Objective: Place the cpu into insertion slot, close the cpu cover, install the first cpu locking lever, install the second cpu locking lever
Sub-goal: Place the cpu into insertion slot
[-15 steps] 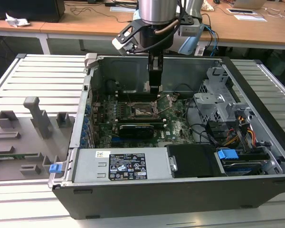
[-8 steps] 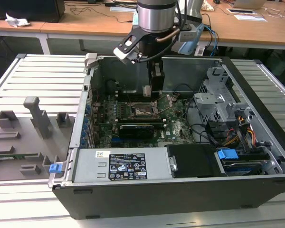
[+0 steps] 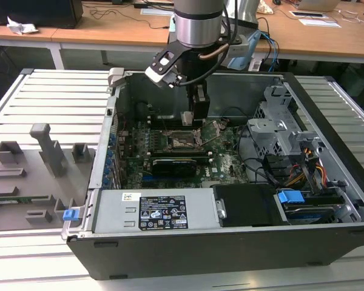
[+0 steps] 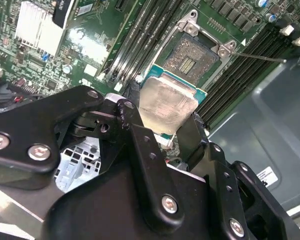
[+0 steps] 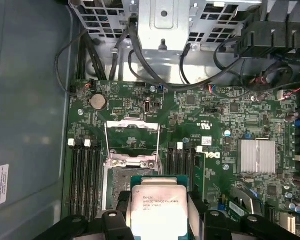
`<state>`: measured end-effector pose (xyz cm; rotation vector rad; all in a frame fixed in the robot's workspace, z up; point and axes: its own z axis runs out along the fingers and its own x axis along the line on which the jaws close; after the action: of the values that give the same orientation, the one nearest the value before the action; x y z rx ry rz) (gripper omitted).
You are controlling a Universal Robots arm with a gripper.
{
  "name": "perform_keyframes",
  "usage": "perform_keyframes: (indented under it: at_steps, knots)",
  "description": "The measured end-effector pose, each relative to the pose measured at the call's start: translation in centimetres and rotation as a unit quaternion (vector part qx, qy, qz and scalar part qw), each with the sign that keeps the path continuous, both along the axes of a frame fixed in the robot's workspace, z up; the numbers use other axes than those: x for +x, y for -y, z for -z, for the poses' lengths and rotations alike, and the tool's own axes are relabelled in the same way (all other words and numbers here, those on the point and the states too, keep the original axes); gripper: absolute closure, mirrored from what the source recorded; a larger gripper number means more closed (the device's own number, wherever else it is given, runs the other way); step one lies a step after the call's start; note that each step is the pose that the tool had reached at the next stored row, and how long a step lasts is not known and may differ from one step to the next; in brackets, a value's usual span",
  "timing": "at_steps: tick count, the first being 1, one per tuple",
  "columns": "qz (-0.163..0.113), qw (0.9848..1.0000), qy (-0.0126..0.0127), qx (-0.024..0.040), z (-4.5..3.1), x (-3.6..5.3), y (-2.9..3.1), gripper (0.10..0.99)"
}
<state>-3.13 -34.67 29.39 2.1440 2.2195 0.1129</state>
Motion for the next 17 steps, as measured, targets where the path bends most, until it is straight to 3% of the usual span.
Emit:
perform_keyframes:
  at_steps: [3, 17]
  knots:
    - [0.003, 1.0, 0.0, 0.0001, 0.75, -0.08, -0.04, 0.549]
    - [0.005, 1.0, 0.0, 0.0, 1.41, -0.09, -0.04, 0.549]
